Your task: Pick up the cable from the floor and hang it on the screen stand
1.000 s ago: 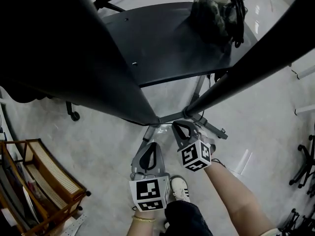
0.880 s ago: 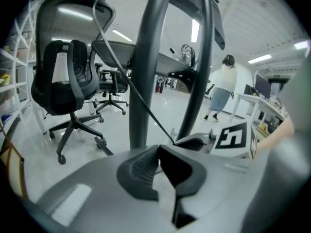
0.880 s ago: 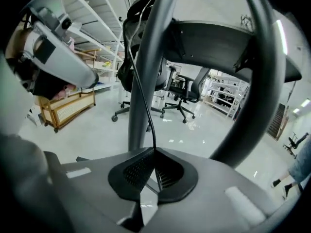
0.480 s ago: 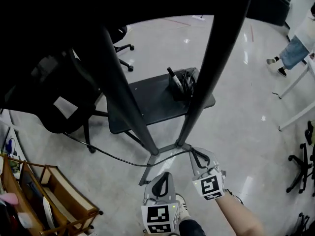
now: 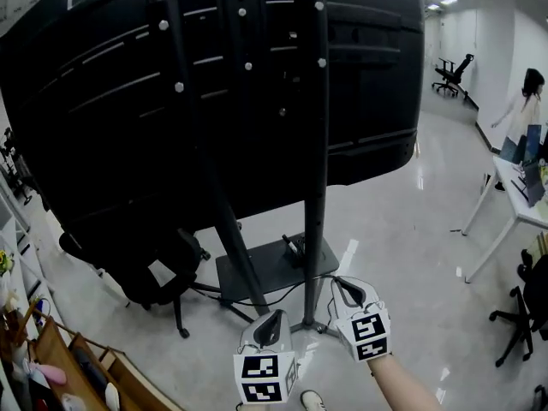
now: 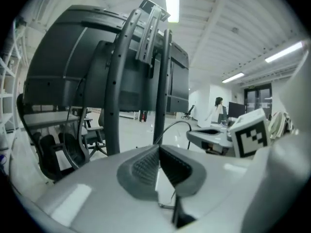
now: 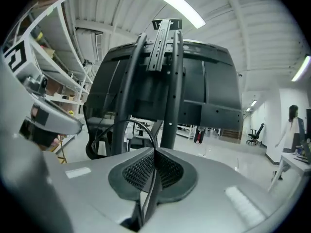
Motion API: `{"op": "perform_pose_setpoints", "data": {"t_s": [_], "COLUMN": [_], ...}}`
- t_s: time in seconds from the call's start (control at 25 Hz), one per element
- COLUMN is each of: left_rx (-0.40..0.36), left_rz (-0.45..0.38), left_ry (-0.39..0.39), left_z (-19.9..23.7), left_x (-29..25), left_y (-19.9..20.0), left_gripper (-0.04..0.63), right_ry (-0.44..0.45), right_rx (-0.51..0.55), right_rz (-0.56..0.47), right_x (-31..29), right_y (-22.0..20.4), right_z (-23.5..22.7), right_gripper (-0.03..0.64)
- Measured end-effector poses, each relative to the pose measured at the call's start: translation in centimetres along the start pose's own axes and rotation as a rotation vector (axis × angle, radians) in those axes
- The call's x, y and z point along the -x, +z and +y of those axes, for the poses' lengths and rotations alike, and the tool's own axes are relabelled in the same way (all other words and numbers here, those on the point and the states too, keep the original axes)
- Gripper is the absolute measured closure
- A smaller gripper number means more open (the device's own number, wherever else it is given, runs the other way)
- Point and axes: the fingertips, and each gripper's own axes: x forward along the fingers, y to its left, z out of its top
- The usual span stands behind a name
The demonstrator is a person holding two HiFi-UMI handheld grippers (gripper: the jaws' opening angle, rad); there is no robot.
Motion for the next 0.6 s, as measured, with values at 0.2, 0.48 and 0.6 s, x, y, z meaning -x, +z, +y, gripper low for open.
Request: {"op": "perform_pose_setpoints", "data": {"t_s": [0.2,0.48,0.6], "left_rx": [-0.071,-0.148,-0.168], "left_rz": [-0.063,-0.145,-0.191], "left_ry": [0.008,0.031,0.026], "left_z": [-0.2,0.0,-0.2], "left_x": [1.4,2.9,3.2], "left_y": [10.0,21.3,25.6], "left_gripper": [0.588,0.588,0.588], "right_ry": [-0.026,-0.059,-0.062], "right_rx": [0.028,0.041,0.026], "right_rz": [-0.085,-0.168,-0.204], "right_x": [1.5,2.4,2.4], "right_y": [12.0,23.1,27.5], "right_z": [-1.3,-3.0,-3.9], "right_gripper": [0.612,0.614,0.614]}}
